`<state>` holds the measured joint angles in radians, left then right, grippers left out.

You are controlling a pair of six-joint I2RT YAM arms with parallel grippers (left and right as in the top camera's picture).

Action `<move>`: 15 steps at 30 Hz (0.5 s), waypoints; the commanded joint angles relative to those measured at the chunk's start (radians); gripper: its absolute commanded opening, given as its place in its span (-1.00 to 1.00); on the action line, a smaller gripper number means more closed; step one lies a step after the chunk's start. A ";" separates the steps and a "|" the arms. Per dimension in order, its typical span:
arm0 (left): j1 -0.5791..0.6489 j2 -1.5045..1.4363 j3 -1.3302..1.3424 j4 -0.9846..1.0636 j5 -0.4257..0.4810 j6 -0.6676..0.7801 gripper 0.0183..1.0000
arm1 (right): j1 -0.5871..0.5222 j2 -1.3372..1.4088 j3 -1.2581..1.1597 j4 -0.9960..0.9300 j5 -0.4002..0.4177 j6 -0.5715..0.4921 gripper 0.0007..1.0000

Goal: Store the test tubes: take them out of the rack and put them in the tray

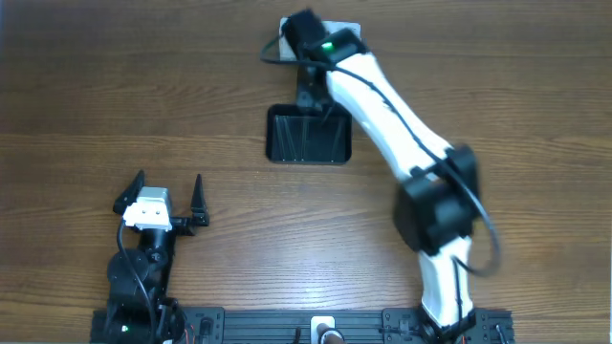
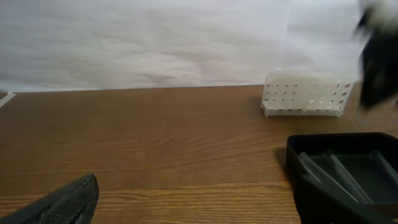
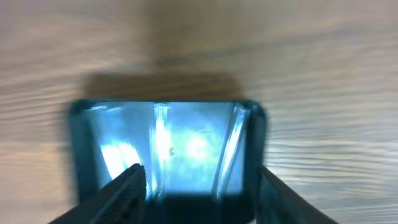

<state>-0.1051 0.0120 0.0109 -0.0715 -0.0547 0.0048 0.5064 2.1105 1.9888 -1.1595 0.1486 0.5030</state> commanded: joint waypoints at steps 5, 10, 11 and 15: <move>0.005 -0.006 -0.005 0.000 0.013 0.014 1.00 | -0.014 -0.594 -0.258 0.157 0.128 -0.268 0.53; 0.005 -0.006 -0.005 0.000 0.013 0.014 1.00 | -0.112 -0.961 -0.656 0.394 0.130 -0.404 0.74; 0.005 -0.006 -0.005 0.000 0.013 0.014 1.00 | -0.143 -1.023 -0.727 0.429 0.129 -0.413 0.82; 0.005 -0.006 -0.005 0.000 0.013 0.014 1.00 | -0.288 -1.281 -1.032 0.592 -0.013 -0.454 0.98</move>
<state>-0.1051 0.0120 0.0109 -0.0715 -0.0547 0.0051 0.2878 0.9401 1.1172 -0.6231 0.2333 0.1253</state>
